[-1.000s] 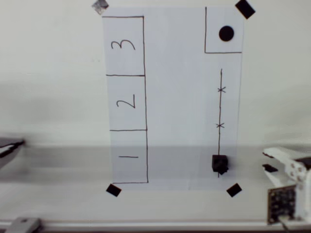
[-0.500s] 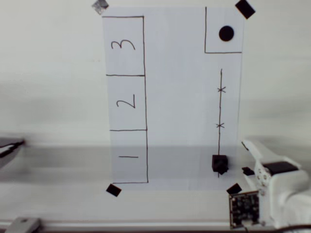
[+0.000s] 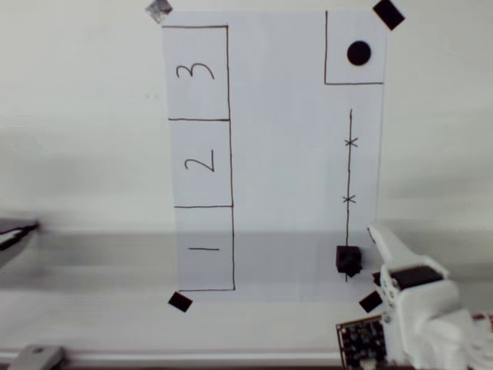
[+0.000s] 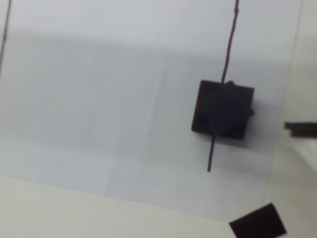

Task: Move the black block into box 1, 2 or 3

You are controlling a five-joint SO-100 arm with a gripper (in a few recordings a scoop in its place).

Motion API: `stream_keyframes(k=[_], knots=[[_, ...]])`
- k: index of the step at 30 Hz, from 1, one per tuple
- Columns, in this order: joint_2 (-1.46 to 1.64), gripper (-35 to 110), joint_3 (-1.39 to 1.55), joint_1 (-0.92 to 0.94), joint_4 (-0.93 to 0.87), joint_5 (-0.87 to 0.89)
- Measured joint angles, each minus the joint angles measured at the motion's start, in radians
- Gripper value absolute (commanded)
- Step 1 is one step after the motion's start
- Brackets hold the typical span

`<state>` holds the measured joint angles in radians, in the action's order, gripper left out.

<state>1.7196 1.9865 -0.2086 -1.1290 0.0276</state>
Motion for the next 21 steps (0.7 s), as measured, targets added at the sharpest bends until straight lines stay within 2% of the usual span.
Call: stream_keyframes(k=[21], knots=[[-0.278, 26, -0.233, -0.046, 0.000, 0.015]])
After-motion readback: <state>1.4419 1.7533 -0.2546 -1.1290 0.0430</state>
